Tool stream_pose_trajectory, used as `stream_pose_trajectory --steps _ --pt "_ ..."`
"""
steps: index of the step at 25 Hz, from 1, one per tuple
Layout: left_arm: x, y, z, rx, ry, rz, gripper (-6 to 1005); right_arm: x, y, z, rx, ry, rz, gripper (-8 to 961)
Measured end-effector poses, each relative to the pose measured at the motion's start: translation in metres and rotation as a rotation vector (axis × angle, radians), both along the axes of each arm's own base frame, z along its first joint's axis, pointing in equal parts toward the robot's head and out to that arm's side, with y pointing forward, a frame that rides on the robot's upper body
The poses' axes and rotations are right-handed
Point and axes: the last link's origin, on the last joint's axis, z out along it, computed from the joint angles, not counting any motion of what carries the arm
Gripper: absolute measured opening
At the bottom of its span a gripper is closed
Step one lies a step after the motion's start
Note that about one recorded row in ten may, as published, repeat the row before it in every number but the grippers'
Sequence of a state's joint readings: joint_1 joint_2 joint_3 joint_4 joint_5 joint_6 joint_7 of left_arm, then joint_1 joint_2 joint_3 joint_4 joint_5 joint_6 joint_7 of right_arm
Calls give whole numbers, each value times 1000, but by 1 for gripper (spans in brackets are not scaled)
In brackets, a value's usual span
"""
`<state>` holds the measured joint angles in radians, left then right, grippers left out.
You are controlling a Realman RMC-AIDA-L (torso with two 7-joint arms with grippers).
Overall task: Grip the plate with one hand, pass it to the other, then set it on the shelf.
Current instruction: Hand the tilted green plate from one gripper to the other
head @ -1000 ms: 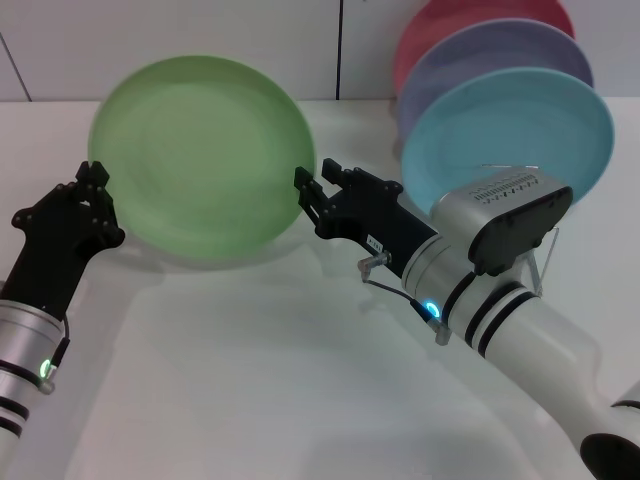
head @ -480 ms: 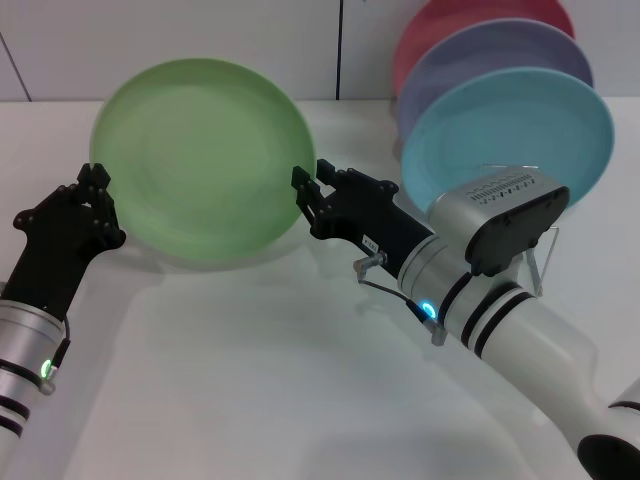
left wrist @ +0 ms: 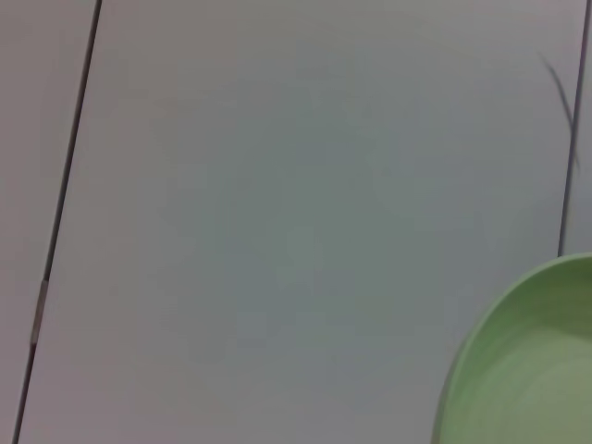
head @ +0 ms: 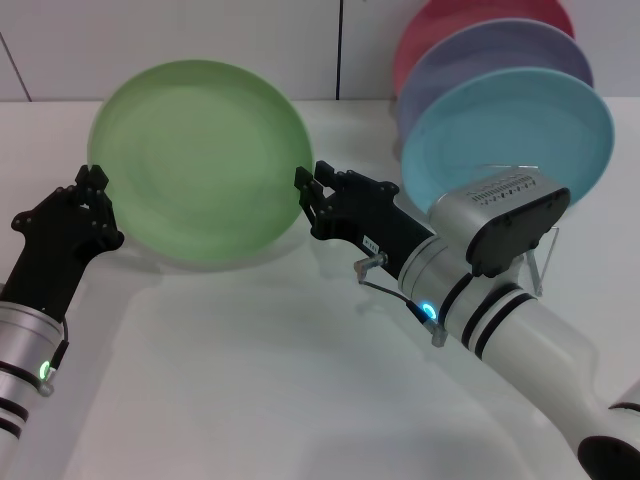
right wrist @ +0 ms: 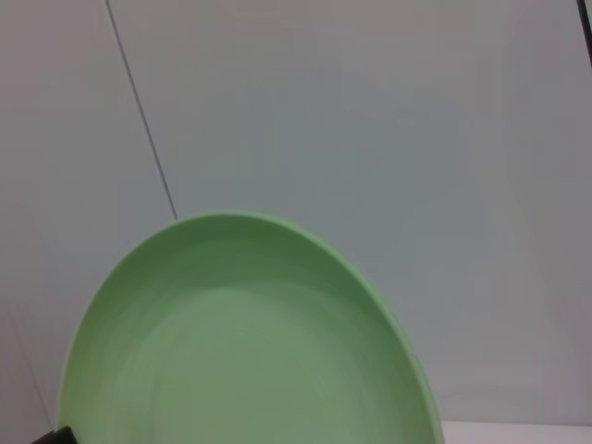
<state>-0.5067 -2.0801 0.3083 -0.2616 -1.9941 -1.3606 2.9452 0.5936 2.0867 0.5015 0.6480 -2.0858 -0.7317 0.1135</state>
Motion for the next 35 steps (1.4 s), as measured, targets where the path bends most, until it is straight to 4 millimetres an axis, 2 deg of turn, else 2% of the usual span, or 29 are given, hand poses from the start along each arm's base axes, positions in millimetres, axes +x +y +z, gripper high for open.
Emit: stream_pose_trajectory --steps 14,27,35 --pt "-1 -2 -1 -4 0 1 29 0 0 0 1 2 -3 189" --pt "0 -2 -1 -3 0 -2 29 -1 1 0 1 2 -2 180" --pt "0 -2 -1 -2 0 -3 30 0 1 0 2 1 -1 142"
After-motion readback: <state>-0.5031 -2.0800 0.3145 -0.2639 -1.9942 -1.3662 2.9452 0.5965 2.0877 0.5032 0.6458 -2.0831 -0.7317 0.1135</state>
